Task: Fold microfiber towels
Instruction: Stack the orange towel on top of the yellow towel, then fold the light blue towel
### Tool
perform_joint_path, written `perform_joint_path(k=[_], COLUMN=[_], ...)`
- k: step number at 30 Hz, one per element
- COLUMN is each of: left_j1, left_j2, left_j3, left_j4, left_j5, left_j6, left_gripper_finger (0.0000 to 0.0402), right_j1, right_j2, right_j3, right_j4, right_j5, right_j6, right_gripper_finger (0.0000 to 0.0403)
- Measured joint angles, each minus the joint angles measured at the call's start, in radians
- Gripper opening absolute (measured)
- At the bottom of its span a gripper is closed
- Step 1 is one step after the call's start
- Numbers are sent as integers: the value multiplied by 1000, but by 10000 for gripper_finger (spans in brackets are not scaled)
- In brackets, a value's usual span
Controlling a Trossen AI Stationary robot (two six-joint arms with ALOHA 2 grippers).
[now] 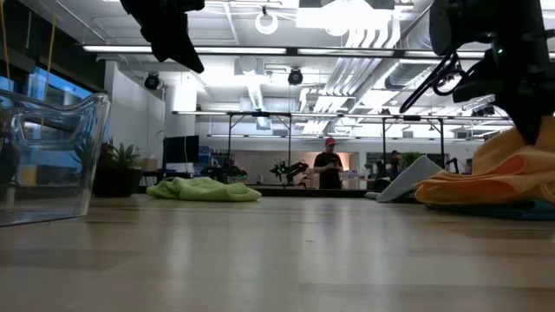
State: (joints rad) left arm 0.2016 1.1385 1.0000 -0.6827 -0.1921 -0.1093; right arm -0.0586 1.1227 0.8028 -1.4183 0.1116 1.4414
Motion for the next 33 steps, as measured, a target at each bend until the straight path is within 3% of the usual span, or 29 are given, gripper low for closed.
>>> perform_joint_path(k=[5,11,15,21,26,28,31,33], left_j1=[0,0,0,0,0,0,0,0], left_j2=[0,0,0,0,0,0,0,0], left_j3=[0,0,0,0,0,0,0,0], left_j4=[0,-1,-1,-1,1,2,4,4], left_j5=[0,-1,-2,-2,-2,-4,-11,-11], left_j6=[1,18,42,42,42,42,42,42], left_gripper_finger=[0,0,0,0,0,0,0,0], right_j1=[0,0,0,0,0,0,2,9], right_j2=[42,52,41,20,69,109,175,220], right_j3=[0,0,32,146,131,88,18,-17], right_j4=[-4,-34,-155,-81,54,99,250,331], right_j5=[-11,-35,-7,70,45,22,-24,-39], right_j6=[21,16,28,23,-12,-27,-54,-60], right_gripper_finger=[18,107,172,214,185,144,49,15])
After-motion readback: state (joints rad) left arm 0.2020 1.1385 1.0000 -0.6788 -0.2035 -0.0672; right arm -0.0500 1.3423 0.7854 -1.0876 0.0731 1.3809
